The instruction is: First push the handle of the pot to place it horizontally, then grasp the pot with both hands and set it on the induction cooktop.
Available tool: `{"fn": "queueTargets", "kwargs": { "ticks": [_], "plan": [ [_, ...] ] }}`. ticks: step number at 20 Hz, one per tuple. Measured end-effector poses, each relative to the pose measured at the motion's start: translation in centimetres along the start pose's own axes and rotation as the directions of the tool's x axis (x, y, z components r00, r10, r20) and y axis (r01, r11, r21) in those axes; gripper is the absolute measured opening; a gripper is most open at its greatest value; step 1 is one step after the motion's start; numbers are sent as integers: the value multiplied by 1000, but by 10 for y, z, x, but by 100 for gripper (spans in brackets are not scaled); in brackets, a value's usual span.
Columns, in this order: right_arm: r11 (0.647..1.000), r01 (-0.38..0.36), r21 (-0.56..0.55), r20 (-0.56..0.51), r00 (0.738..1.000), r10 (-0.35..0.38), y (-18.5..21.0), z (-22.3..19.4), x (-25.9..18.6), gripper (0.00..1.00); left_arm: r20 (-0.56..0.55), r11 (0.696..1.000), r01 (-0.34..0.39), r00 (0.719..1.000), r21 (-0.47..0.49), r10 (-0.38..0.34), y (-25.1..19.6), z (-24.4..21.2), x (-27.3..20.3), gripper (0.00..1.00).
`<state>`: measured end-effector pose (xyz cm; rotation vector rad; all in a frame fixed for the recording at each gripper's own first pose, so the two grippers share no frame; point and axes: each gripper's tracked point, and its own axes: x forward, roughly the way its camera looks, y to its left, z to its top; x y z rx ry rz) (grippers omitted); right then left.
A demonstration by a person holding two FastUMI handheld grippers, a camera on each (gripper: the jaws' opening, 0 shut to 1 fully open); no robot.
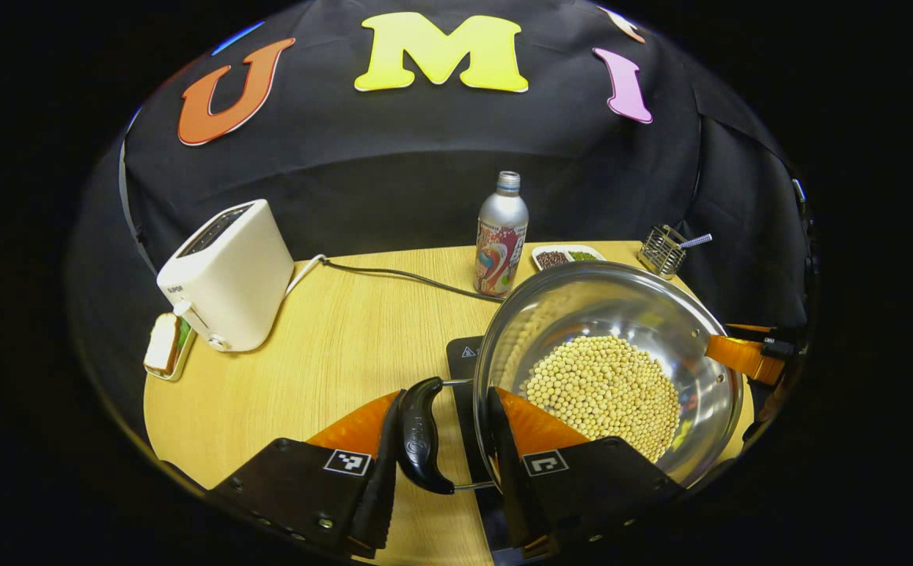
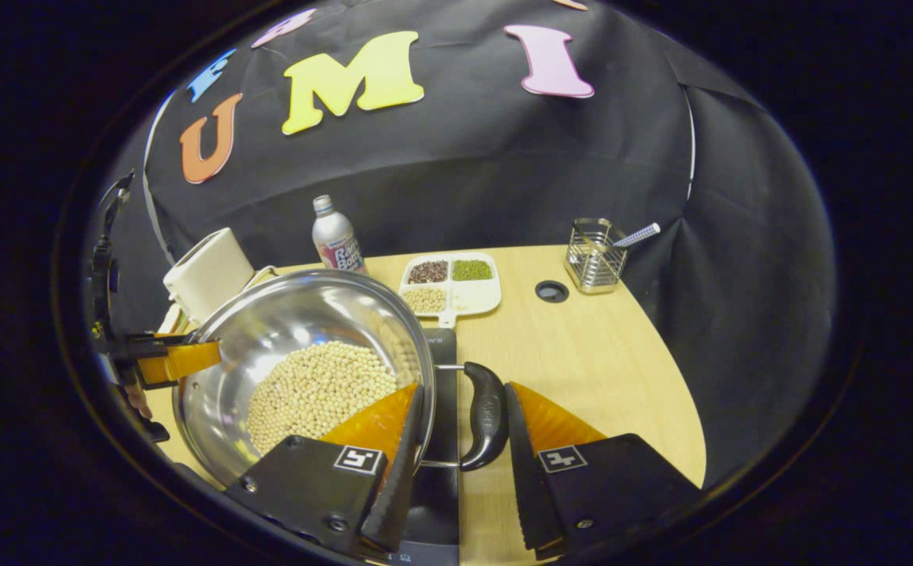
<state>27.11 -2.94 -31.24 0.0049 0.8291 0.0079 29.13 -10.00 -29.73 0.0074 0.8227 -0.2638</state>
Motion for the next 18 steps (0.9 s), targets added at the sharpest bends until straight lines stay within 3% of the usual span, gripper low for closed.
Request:
{"fn": "queueTargets", "kwargs": {
  "ticks": [2, 8, 13, 16, 18],
  "plan": [
    [999, 11, -41, 26, 1000, -10, -2, 3, 1, 56, 29, 998, 38, 999, -48, -37, 0, 1, 2, 55],
    [1000, 2, -19, 62, 998, 0, -2, 2, 1, 62, 53, 998, 44, 998, -38, -42, -2, 3, 1, 55],
    [1000, 7, 4, 75, 997, -8, -3, 3, 0, 64, 79, 998, 51, 996, -35, -48, -1, 6, 1, 59],
    [999, 6, 33, 96, 995, -9, -4, 4, -4, 64, 108, 993, 79, 992, -90, -69, -1, 7, -3, 62],
    [999, 0, 36, 125, 992, -4, -5, 8, -7, 68, 127, 991, 85, 989, -103, -72, 1, 9, -9, 69]
  ]
}}
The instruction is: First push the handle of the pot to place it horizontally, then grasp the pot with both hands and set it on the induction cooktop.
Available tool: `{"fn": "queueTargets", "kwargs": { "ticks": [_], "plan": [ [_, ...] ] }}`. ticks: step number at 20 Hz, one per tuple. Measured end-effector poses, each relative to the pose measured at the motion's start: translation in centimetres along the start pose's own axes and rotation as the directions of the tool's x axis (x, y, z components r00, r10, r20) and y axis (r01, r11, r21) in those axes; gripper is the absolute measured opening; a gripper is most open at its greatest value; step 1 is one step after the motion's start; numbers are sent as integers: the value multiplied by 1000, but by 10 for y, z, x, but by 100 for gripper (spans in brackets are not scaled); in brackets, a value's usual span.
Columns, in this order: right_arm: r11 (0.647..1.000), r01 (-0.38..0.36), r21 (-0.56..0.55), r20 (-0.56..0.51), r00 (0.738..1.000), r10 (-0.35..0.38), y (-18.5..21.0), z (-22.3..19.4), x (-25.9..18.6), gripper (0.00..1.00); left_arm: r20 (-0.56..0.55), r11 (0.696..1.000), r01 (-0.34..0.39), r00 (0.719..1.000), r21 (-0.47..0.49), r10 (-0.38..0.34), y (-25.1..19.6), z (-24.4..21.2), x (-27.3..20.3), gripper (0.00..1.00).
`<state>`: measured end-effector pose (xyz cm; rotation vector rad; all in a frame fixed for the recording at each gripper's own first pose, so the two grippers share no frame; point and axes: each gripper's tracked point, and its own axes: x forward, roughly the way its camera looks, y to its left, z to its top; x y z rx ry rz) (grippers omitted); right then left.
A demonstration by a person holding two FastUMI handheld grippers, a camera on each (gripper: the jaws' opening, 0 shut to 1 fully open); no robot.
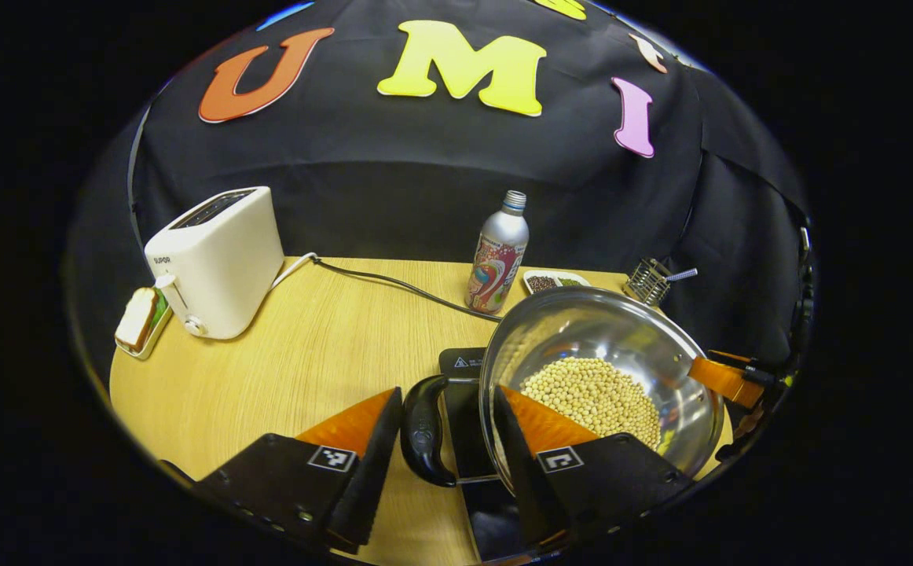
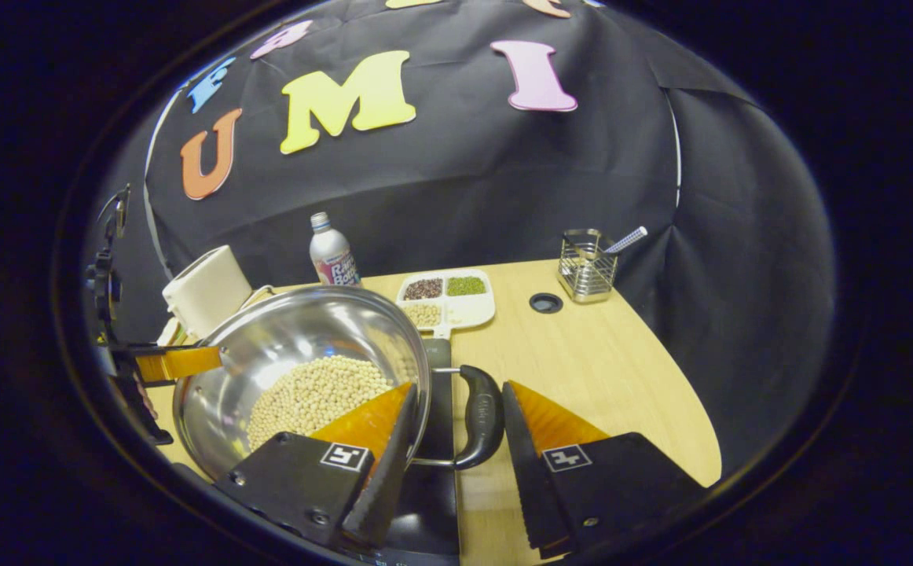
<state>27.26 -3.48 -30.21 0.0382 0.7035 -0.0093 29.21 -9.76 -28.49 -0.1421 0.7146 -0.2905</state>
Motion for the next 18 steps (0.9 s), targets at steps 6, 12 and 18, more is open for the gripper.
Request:
{"fn": "queueTargets", "kwargs": {
  "ticks": [6, 12, 18],
  "plan": [
    [1000, -5, -4, 93, 996, 6, -5, 14, -24, 82, 77, 998, -51, 996, 27, 49, 6, 5, -38, 95],
    [999, -4, -53, 239, 971, 17, 4, 32, -83, 90, 275, 990, -125, 956, 60, 104, 4, 30, -108, 96],
    [998, 29, -47, 379, 925, -9, 11, 41, -154, 100, 437, 986, -153, 893, 70, 108, -15, 45, -188, 96]
  ]
}}
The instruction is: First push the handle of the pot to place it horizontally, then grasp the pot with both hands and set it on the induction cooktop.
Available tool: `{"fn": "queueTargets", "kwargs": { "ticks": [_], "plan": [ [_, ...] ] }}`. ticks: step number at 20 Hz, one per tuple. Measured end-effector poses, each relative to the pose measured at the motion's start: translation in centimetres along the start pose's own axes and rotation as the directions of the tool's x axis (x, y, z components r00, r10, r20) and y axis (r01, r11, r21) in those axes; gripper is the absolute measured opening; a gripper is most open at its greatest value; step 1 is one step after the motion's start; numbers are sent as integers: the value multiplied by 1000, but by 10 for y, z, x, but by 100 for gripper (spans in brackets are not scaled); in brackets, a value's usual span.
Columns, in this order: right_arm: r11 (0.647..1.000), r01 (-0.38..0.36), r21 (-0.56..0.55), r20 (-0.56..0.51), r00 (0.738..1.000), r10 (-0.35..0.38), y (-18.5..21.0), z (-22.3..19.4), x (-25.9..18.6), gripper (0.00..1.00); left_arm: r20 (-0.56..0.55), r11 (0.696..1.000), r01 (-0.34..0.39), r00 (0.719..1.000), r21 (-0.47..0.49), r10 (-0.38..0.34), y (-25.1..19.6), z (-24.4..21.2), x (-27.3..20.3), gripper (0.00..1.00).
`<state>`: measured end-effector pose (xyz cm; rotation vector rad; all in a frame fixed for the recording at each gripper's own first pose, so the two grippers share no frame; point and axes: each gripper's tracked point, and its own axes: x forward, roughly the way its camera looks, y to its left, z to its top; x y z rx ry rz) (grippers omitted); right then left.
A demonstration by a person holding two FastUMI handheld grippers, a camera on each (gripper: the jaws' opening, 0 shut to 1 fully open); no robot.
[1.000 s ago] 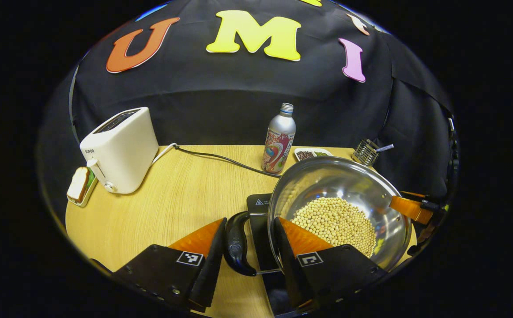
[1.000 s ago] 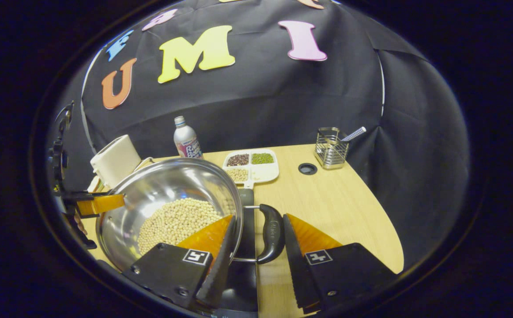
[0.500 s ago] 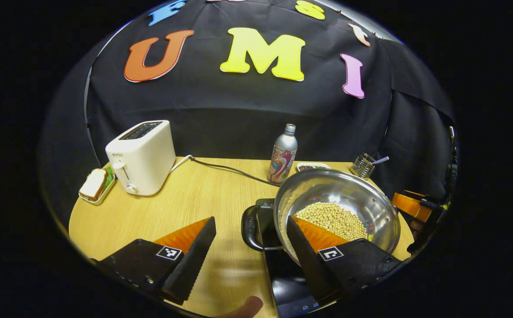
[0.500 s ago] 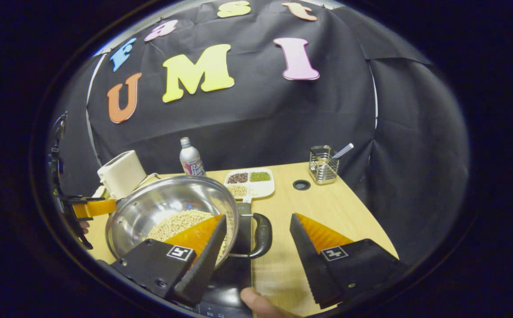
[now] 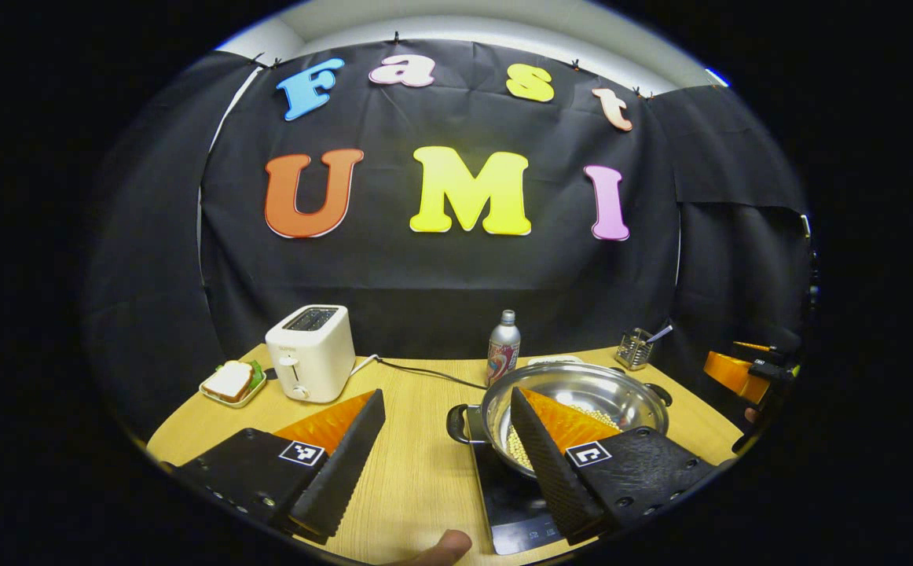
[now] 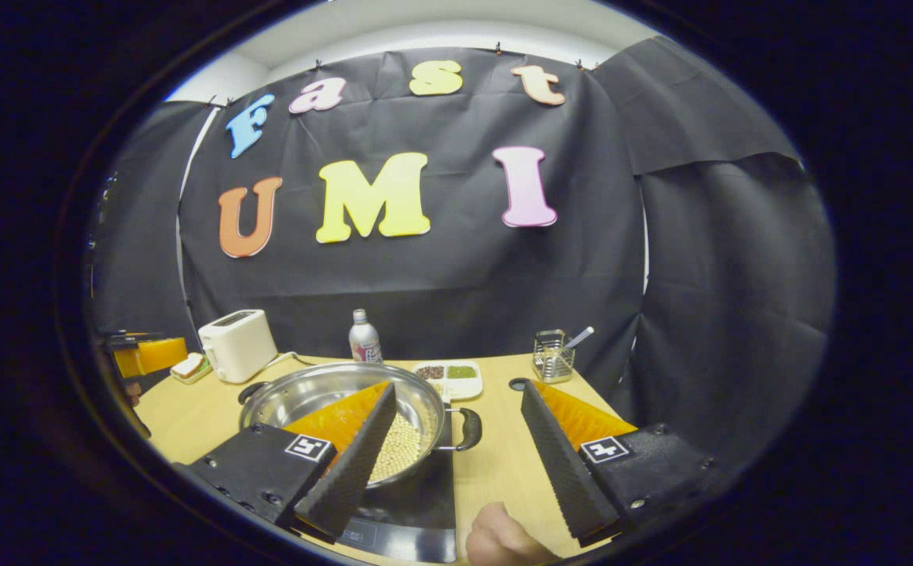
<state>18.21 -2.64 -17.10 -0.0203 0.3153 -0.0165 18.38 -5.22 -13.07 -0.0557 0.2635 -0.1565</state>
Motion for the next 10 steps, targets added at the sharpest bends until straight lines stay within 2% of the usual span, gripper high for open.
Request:
{"fn": "queueTargets", "kwargs": {
  "ticks": [4, 7, 10],
  "plan": [
    [1000, 1, -12, 68, 998, -1, 4, 24, -48, 100, 104, 994, -82, 992, 74, 74, 12, 31, -46, 95],
    [999, -39, 1, 92, 995, 39, 20, 42, -88, 100, 159, 981, -147, 979, 128, 126, 15, 55, -94, 95],
    [999, -39, 15, 136, 990, 37, 24, 62, -124, 100, 203, 977, -170, 969, 127, 142, 11, 72, -134, 95]
  ]
}}
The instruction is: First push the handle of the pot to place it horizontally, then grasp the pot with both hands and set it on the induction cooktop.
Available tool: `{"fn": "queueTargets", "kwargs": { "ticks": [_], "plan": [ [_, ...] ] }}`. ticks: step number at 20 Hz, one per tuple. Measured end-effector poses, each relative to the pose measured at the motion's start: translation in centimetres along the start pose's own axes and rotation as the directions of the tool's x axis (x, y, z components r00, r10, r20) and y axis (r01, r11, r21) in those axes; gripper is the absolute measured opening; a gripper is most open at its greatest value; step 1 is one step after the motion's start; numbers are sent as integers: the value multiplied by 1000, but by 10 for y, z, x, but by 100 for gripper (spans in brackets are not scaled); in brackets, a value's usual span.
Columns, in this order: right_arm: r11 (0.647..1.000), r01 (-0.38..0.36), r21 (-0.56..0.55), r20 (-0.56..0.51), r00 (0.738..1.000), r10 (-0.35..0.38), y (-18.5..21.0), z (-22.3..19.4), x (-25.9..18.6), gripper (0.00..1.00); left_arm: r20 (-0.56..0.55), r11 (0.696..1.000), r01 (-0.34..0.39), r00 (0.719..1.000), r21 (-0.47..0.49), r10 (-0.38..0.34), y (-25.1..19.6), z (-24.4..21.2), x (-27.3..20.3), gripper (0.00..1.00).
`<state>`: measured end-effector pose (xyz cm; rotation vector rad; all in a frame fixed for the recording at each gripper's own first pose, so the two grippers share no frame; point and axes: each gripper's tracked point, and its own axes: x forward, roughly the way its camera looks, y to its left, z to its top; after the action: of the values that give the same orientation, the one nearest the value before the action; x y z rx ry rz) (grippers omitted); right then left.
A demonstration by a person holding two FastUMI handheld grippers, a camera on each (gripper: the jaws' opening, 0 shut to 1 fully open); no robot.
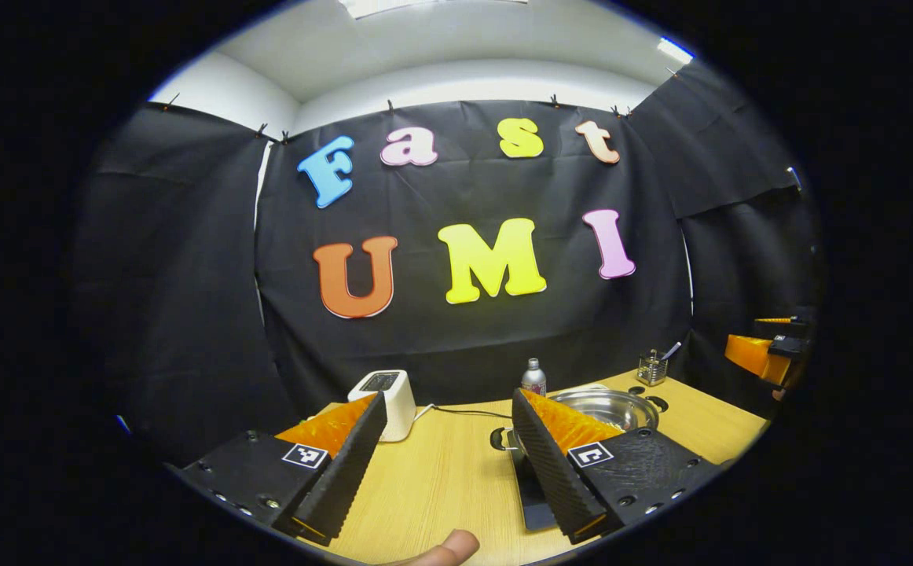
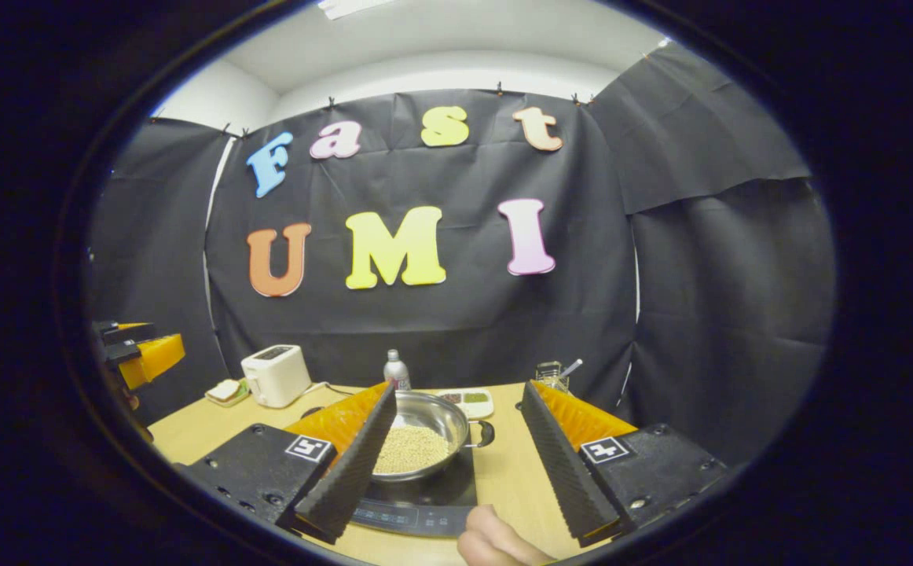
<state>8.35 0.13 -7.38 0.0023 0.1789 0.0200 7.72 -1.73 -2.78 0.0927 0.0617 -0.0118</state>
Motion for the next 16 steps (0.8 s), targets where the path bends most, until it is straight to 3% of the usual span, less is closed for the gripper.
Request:
{"fn": "queueTargets", "kwargs": {
  "ticks": [6, 10, 16],
  "plan": [
    [996, 7, -86, 75, 997, -1, 12, 46, -70, 100, 3, 997, -18, 1000, -79, 19, 14, 18, -62, 96],
    [996, 20, -86, 113, 994, -10, -1, 56, -110, 100, 48, 994, -12, 999, -106, 17, 20, 30, -94, 96],
    [995, 56, -81, 175, 984, -41, -20, 71, -142, 100, 98, 993, 60, 994, -99, -51, -3, 51, -117, 96]
  ]
}}
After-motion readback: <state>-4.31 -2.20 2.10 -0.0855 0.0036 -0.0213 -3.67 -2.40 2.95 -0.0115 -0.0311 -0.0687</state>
